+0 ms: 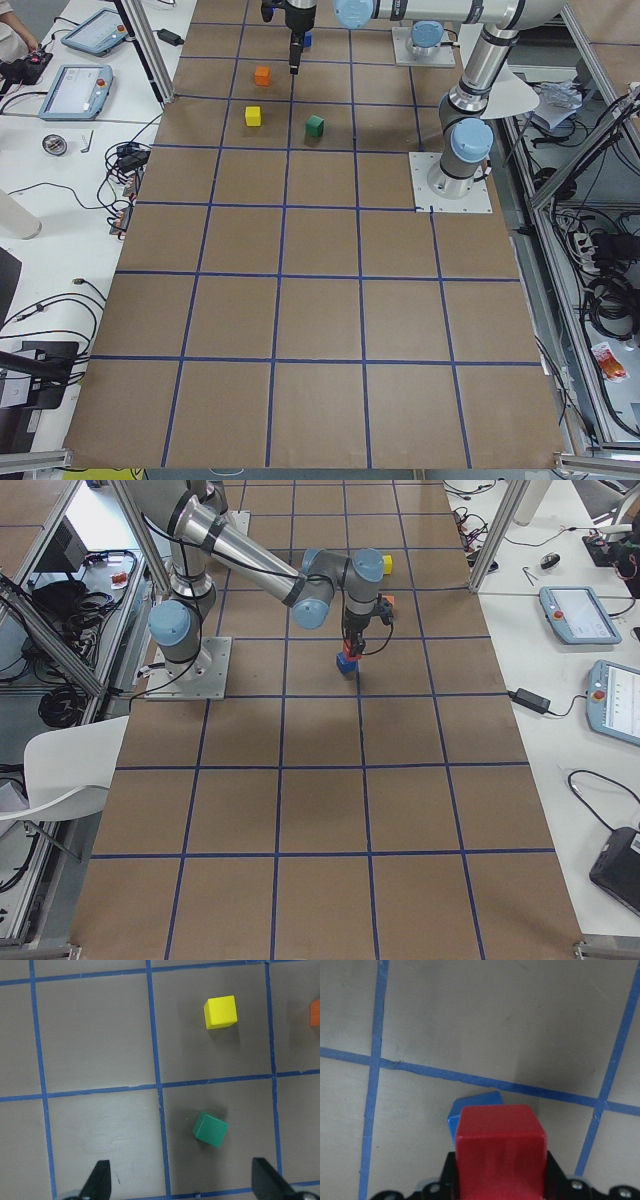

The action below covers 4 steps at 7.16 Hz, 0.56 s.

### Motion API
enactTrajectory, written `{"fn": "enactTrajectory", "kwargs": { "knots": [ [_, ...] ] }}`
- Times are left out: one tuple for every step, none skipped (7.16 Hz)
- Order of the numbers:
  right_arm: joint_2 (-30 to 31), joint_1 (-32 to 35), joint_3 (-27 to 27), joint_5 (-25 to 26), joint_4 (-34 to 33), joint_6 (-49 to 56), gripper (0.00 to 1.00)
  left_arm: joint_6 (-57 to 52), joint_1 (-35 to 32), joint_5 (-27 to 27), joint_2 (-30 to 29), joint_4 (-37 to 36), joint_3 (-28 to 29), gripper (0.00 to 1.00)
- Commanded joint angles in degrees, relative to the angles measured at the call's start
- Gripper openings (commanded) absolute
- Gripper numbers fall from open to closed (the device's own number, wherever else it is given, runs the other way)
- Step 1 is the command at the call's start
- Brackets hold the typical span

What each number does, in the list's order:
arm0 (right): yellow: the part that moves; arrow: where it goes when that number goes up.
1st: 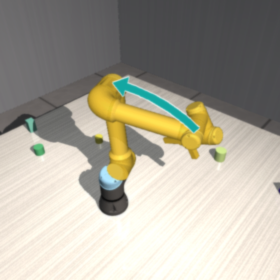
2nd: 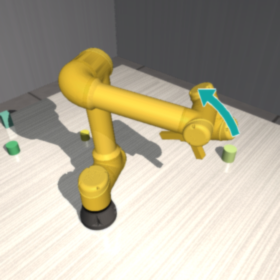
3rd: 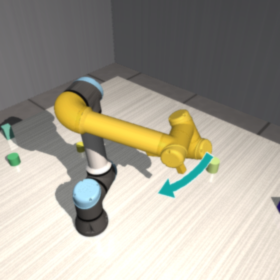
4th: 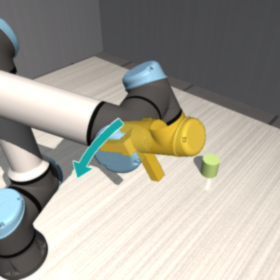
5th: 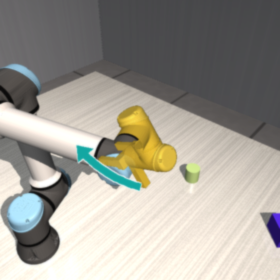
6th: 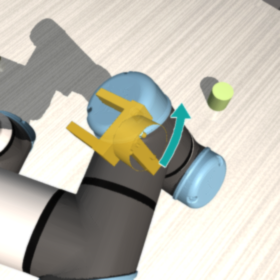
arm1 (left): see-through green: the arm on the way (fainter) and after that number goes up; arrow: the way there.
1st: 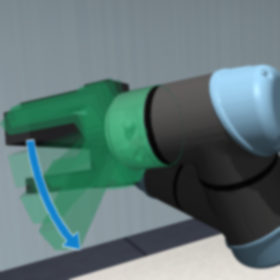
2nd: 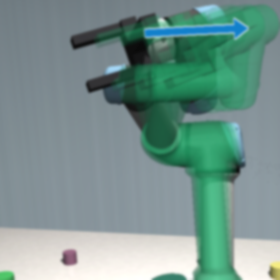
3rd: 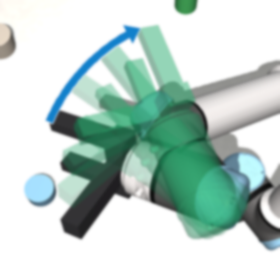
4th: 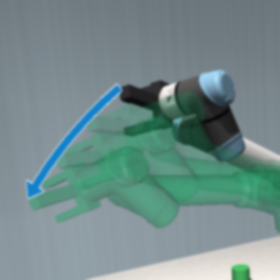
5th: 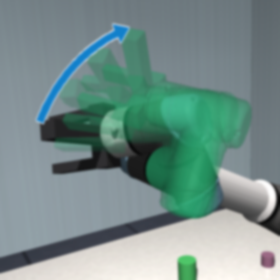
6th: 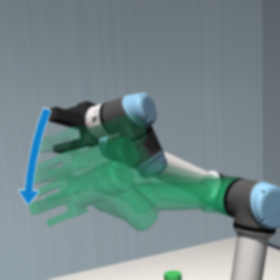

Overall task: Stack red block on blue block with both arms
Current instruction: 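Open the right gripper to release the red cube on the blue cube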

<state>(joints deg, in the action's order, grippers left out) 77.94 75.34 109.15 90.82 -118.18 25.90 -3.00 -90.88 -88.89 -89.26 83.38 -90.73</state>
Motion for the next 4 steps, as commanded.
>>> {"fn": "enactTrajectory", "kwargs": {
  "knots": [
    [-0.07,0.07,0.36,0.06,-0.03,-0.06,0.00,0.01,0.00,-0.06,0.05,0.02,-0.06,1.00],
    [-0.24,0.07,0.54,0.06,-0.03,-0.06,0.00,0.01,0.00,-0.06,0.05,0.02,0.02,1.00],
    [-0.25,0.07,0.63,0.06,-0.03,-0.06,0.00,0.01,0.00,-0.06,0.05,-0.06,0.02,1.00],
    [-0.25,0.16,0.63,0.06,-0.03,-0.06,0.00,0.01,0.00,-0.06,0.05,0.02,0.02,1.00]
  ]
}}
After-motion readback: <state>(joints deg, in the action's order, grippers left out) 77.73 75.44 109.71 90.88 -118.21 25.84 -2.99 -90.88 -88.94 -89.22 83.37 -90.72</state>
